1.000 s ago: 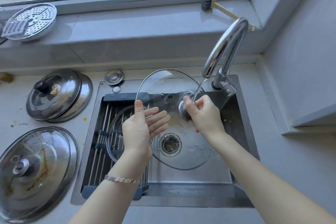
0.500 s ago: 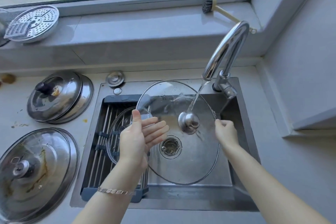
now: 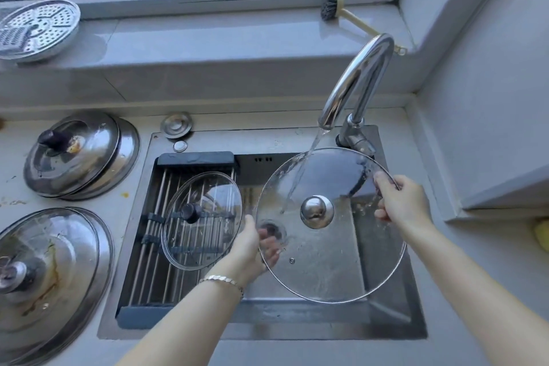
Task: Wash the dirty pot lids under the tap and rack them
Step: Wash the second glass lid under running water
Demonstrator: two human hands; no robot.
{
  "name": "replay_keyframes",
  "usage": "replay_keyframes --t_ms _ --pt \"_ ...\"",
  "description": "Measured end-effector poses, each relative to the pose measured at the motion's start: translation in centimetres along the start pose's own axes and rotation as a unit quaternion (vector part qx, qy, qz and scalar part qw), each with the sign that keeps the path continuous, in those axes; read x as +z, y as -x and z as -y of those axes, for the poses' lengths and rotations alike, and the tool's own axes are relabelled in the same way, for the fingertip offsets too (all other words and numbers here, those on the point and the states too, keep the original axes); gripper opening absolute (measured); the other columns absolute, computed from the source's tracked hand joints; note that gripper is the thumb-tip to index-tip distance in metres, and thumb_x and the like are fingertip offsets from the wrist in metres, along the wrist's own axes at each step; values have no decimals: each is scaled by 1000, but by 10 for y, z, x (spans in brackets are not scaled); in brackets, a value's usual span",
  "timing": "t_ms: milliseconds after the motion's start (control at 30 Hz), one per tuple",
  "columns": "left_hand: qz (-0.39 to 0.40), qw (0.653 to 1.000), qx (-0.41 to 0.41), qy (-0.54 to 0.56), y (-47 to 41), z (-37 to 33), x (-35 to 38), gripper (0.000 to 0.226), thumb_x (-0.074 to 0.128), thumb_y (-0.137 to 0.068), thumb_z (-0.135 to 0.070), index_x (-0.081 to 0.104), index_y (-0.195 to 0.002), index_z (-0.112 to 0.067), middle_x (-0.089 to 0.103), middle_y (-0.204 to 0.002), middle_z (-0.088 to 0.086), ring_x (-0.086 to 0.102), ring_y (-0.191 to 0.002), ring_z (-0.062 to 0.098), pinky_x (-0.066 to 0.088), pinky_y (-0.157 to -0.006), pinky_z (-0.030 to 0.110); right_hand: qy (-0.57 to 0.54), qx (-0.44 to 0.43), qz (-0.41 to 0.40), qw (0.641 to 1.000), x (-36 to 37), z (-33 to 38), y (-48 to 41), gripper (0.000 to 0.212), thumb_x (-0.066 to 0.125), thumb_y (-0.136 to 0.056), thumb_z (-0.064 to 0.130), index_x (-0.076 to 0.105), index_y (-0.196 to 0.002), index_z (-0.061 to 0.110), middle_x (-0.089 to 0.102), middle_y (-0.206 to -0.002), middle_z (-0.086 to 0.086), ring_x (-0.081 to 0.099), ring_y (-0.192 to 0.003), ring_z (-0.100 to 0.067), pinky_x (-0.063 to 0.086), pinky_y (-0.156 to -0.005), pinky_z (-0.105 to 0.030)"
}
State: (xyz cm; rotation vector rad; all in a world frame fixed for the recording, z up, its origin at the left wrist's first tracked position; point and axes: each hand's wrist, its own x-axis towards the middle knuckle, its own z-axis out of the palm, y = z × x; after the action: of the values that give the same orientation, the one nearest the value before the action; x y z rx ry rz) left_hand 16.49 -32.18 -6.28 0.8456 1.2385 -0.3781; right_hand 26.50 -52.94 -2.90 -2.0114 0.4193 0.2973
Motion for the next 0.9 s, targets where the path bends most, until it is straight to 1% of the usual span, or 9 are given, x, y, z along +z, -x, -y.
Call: replay_keyframes --t_ms 67,167,300,433,567,667,733,800,900 --pt "31 999 -17 31 -9 3 6 56 21 -94 -58 50 -81 -12 51 -74 6 50 -60 19 39 -60 27 21 -56 -5 998 -5 15 3 29 51 -91 35 55 -71 15 47 -57 -3 51 -30 -5 52 -58 -42" --pt "55 994 5 92 -11 0 10 49 25 -96 -54 47 -79 -13 54 -76 6 58 -54 20 45 -57 29 11 -116 -10 993 -7 30 10 27 51 -92 33 61 -83 10 46 -63 -8 51 -33 -4 53 -56 -42" --pt "47 985 101 134 -1 -18 -7 39 36 -96 -44 46 -76 -13 58 -80 7 57 -73 21 47 -67 35 -48 -139 -26 989 2 26 13 24 48 -95 30 59 -77 17 46 -52 -4 48 -32 -6 45 -46 -22" --pt "-4 972 231 43 21 -44 -31 38 37 -97 -39 48 -74 -12 65 -82 7 61 -79 23 49 -71 34 -142 -72 13 987 29 4 9 23 44 -97 29 58 -80 21 47 -44 5 50 -36 -8 46 -47 -20" --pt "-29 931 348 -105 51 -62 -46 34 37 -98 -34 48 -78 -9 70 -74 7 69 -61 16 55 -55 25 -194 39 50 979 72 -22 9 28 38 -99 30 58 -97 10 44 -55 -3 47 -44 -12 46 -49 -23" --pt "-18 914 373 -158 69 -69 -47 30 39 -98 -26 46 -77 -7 71 -62 7 69 -55 15 56 -49 24 -198 124 91 968 100 -34 13 33 35 -100 31 56 -100 7 42 -60 -4 43 -50 -16 42 -45 -21" --pt "-29 915 369 -161 74 -70 -42 28 40 -98 -23 46 -77 -5 69 -59 8 68 -50 15 55 -44 22 -141 170 131 966 110 -41 14 34 32 -100 31 53 -96 4 47 -63 -7 46 -53 -19 43 -51 -25" --pt "-55 931 336 -130 73 -67 -38 28 42 -98 -23 45 -77 -5 66 -62 13 65 -43 14 51 -39 19 1 156 169 973 111 -44 16 36 35 -98 31 52 -105 0 57 -77 -12 52 -65 -24 43 -65 -30" --pt "-134 936 284 -160 65 -53 -34 31 43 -98 -25 44 -74 -5 57 -64 10 56 -44 17 44 -37 21 213 10 222 952 85 -38 30 63 44 -91 47 31 -141 10 43 -135 -18 45 -119 -27 36 -100 -37"
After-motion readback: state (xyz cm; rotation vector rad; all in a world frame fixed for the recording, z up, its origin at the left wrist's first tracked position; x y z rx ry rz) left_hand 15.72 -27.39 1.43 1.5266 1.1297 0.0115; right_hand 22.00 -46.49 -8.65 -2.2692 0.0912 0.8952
